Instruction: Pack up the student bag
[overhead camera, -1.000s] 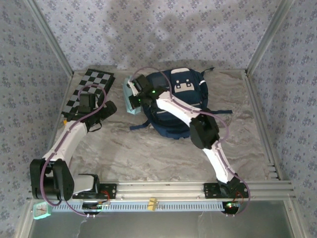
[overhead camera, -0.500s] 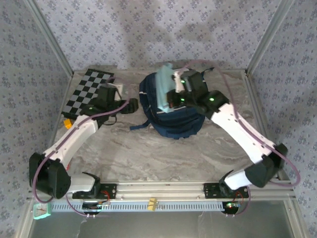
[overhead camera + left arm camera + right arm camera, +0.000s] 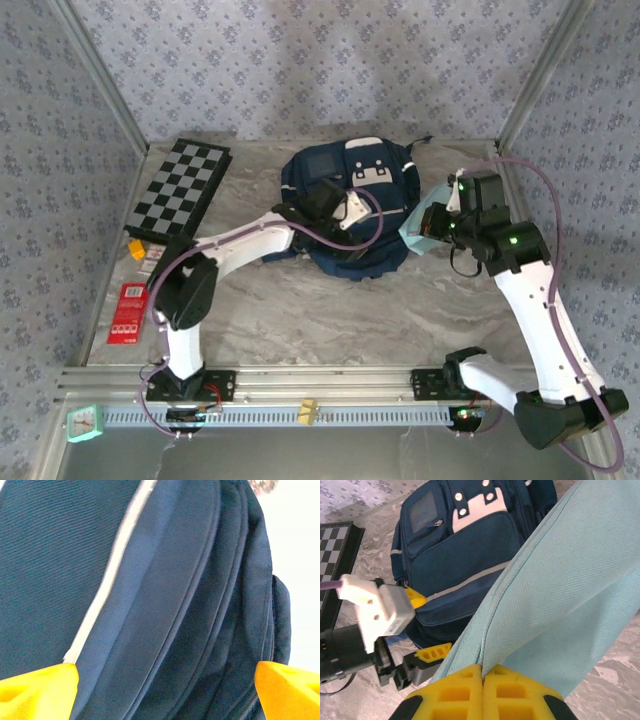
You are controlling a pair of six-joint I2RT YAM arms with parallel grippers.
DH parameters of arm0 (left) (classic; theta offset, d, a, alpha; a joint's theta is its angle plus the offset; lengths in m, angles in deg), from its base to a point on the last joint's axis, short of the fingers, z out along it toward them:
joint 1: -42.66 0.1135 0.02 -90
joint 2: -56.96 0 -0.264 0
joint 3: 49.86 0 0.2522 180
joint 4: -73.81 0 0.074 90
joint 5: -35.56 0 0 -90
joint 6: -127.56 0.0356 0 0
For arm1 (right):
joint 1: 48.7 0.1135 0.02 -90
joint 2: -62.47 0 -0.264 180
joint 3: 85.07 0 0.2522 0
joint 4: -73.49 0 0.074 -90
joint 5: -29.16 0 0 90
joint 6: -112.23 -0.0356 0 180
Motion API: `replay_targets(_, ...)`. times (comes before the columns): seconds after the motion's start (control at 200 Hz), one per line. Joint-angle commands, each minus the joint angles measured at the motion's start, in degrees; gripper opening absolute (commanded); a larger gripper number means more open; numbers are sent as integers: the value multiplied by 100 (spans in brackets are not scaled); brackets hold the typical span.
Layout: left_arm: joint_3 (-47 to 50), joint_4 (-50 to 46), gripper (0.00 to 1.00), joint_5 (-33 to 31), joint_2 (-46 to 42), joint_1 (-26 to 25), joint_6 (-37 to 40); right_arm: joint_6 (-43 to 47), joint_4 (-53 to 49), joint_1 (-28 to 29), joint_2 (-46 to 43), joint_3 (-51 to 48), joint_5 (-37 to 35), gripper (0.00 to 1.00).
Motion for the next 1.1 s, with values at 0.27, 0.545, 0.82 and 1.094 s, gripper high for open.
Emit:
replay_targets(0.27,-1104,-235,81,-665,1058,171,878,-101,72,-462,-182,-353,617,0)
replay_targets(0.545,-1357,-98,26,-816,1104,352,923,55,-65,-634,-196,-341,697,0)
replay_targets(0.82,-2189,-691,0,-1047,239,405,107,593,-547,-591,-176,-30,1154,0)
replay_targets(1.094,-4030,-1774,0,-1371,374,576,-1014,817,45,450,123,-92,1874,0)
